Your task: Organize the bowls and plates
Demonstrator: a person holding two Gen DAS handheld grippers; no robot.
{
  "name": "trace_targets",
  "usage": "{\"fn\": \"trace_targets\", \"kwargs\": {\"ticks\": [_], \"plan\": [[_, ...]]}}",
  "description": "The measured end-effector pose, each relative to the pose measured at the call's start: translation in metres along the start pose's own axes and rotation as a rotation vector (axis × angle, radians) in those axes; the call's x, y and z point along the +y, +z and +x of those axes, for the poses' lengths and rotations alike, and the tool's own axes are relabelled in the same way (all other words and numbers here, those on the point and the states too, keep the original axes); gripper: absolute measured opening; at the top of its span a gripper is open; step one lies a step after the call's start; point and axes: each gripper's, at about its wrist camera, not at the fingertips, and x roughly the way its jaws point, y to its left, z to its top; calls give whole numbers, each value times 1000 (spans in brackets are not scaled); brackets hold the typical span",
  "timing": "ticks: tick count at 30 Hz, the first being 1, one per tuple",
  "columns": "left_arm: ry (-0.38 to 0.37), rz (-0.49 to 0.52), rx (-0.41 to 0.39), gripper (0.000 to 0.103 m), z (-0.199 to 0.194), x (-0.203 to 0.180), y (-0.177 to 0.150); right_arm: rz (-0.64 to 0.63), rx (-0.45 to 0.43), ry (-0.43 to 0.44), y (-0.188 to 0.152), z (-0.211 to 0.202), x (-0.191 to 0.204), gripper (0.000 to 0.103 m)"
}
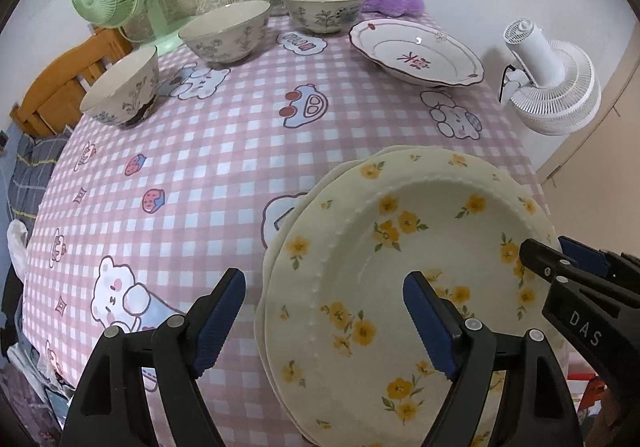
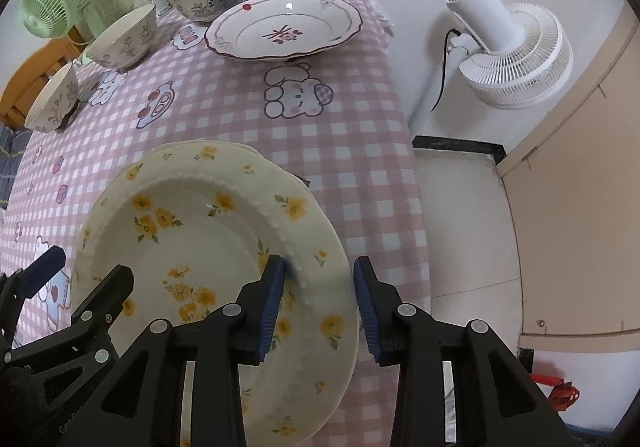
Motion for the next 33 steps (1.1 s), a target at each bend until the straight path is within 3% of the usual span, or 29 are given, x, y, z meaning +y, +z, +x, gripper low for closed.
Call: {"fn": "trace_targets", "kwargs": {"ticks": [5, 7, 9, 20, 33], "plan": [[-38, 43, -13, 83, -6, 5, 5, 59, -2, 21, 2, -5, -2, 47], [-60, 58, -25, 83, -10, 9, 10, 81, -37, 31, 2, -16, 1, 70], [-79, 70, -40, 88, -16, 14, 18, 118, -80, 40, 3, -31, 6, 82], [-163, 110, -158, 95, -45, 27, 76, 203, -243, 34, 41, -78, 27, 82], [-94, 42, -214, 93, -2, 3, 163, 117, -291, 53, 138, -49, 0, 82]]}}
